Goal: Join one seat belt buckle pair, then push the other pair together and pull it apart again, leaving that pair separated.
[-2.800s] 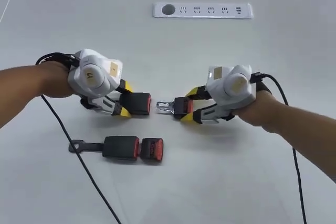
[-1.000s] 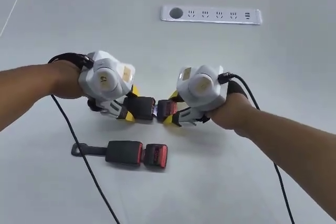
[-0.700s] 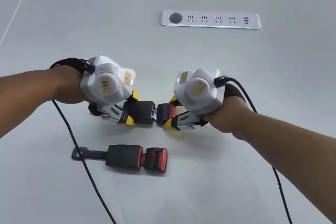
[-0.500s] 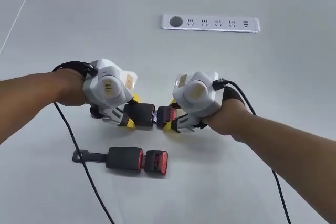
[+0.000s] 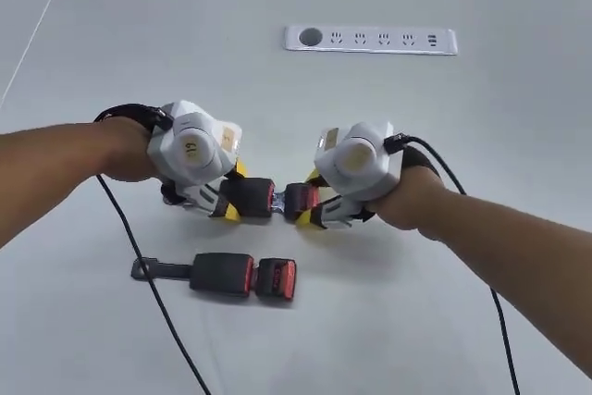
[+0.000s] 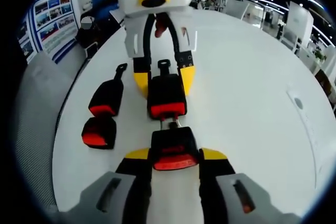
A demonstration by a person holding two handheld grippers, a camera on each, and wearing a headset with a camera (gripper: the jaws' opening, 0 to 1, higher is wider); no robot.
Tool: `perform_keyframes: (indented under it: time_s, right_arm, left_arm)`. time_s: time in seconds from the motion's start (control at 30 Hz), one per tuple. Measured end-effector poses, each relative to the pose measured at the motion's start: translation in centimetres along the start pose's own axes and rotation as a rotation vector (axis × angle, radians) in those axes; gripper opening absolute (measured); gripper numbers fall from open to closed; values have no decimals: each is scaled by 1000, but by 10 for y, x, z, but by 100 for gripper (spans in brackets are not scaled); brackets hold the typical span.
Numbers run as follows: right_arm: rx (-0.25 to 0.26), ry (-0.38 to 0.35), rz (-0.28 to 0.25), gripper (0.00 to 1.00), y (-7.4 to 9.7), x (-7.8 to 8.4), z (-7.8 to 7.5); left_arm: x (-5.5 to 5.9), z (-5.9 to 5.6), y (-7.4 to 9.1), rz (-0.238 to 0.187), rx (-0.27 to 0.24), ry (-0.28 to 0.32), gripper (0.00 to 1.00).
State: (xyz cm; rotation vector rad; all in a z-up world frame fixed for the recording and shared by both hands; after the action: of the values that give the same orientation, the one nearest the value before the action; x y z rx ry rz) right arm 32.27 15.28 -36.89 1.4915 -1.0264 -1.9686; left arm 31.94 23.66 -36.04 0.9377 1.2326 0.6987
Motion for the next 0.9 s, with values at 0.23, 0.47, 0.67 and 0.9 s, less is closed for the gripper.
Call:
perform_keyframes:
  time_s: [0.23,0.47,0.67,0.9]
  right_arm:
    - [-3,-12,-18,34,1,2,6]
    - [-4,-11,-21,34,11,14,6]
    - [4,-42,-24,34,24,32,2]
    - [24,-66,-17,34,35,48,-6]
  left_arm:
    - [0,1,0,4,4,0,34]
    - [0,1,0,-5,2,7,34]
    - [0,1,0,0,3,4,34]
    - [-1,1,1,7,2,1,34]
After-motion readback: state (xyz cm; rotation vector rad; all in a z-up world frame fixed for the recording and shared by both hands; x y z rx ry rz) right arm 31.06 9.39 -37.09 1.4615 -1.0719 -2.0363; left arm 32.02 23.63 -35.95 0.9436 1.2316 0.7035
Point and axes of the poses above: the centre of the closed fingertips' face, and the gripper's own axes: y roughly backward along the fingers, z roughly to its left, x roughly out of its underside, the point moved 1 cm from there along y, roughly backward along the fingers, and after that the axes turned 9 degrees about -y, right-handed, at the moved point
